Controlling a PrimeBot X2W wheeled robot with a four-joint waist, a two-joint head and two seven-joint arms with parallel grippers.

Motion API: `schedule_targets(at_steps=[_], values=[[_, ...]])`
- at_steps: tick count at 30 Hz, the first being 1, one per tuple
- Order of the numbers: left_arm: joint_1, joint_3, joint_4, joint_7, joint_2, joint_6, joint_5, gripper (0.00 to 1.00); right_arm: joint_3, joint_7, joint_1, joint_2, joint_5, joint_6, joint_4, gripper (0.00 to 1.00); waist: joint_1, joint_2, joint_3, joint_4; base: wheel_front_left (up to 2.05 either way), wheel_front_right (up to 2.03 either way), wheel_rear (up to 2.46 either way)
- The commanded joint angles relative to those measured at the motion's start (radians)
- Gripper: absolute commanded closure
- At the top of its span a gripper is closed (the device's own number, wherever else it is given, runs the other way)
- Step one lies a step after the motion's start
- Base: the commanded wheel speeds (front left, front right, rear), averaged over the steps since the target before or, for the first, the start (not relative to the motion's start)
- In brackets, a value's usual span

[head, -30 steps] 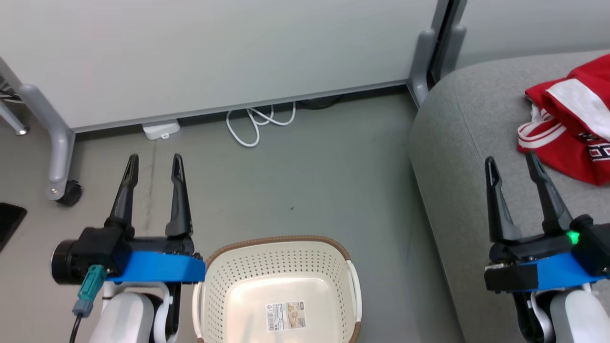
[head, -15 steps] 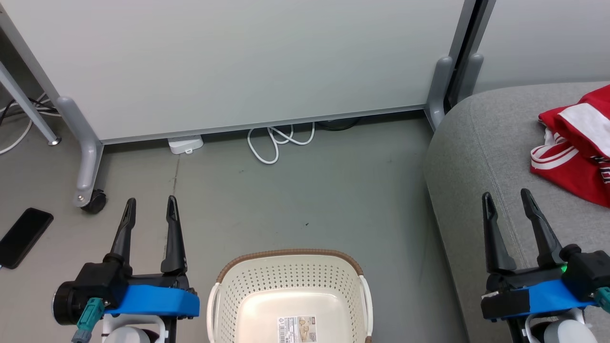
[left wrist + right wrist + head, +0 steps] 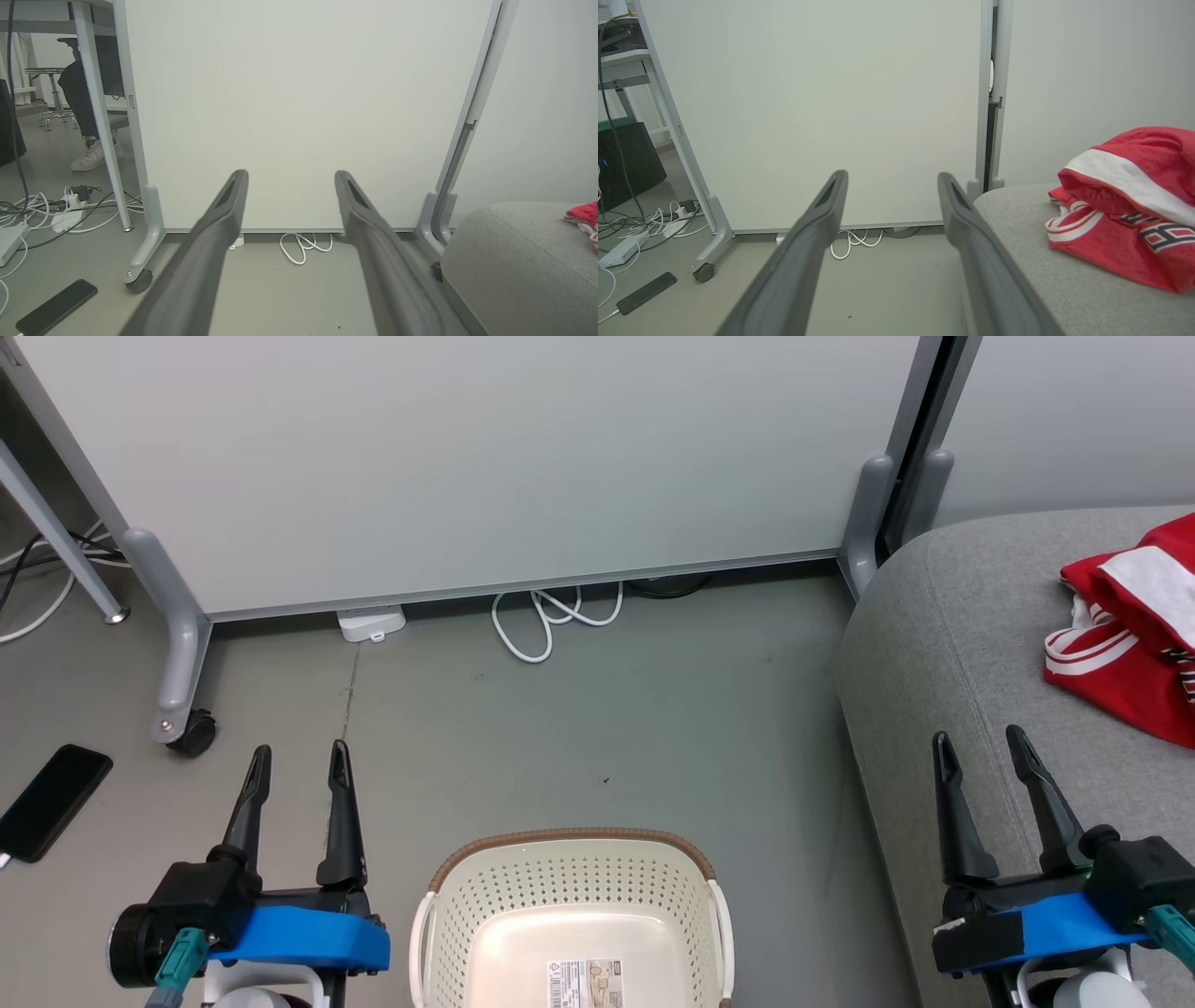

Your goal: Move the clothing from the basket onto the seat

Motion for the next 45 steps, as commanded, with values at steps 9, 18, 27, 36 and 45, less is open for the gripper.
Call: schedule_targets(at_steps=[9, 18, 27, 36, 45], values=[[-0.004, 0.02, 0.01, -0.002, -0.007, -0.014, 0.028, 0.0, -0.003, -0.004, 0.01, 0.008, -0.005, 0.001, -0.002, 0.0, 0.0, 0.0, -0.005, 0.0, 0.0, 0.0, 0.0], [-0.001, 0.025, 0.013, 0.0, -0.01, -0.012, 0.049, 1.0, -0.003, 0.001, 0.002, 0.007, -0.001, 0.0, 0.003, 1.0, 0.0, 0.0, -0.003, 0.001, 0.0, 0.0, 0.0], [0.012, 0.041, 0.054, 0.043, -0.014, -0.013, -0.066, 1.0, -0.009, 0.035, 0.005, 0.009, 0.116, 0.0, 0.044, 1.0, 0.0, 0.0, -0.005, 0.0, 0.0, 0.0, 0.0], [0.009, 0.049, 0.046, 0.081, -0.014, -0.016, -0.238, 1.0, -0.016, 0.077, 0.0, 0.01, 0.286, 0.0, 0.049, 1.0, 0.0, 0.0, -0.007, -0.002, 0.0, 0.0, 0.0], [0.004, 0.059, 0.041, 0.118, -0.014, -0.019, -0.392, 1.0, -0.022, 0.115, -0.006, 0.01, 0.439, 0.0, 0.056, 1.0, 0.0, 0.0, -0.01, -0.004, 0.0, 0.0, 0.0]])
